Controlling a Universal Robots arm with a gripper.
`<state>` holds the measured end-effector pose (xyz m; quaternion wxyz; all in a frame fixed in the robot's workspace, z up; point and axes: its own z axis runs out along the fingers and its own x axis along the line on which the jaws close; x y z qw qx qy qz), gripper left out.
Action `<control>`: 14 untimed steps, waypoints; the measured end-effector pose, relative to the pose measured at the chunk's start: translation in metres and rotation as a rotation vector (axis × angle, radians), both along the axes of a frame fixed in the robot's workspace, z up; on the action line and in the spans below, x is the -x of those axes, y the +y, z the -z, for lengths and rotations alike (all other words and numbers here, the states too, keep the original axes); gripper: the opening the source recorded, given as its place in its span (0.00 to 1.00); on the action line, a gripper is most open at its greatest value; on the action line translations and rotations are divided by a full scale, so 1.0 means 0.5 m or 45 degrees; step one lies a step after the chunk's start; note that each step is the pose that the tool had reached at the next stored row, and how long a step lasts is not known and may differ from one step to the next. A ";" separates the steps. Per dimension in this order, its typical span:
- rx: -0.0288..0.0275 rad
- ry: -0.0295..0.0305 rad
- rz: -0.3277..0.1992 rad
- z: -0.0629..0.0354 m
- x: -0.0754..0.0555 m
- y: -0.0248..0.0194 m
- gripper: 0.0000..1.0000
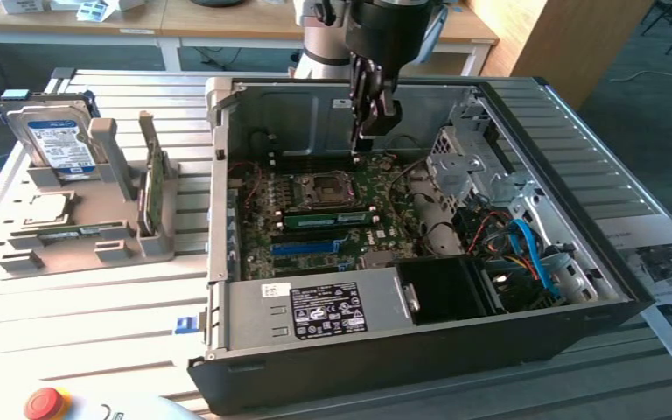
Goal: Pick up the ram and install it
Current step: 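Pick up the ram and move it above insertion slot, then insert the ram into the slot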
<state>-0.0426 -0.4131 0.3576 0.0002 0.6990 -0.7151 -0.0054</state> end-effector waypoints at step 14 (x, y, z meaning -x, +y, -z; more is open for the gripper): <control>-0.0018 -0.0079 0.000 0.000 0.000 -0.0005 0.25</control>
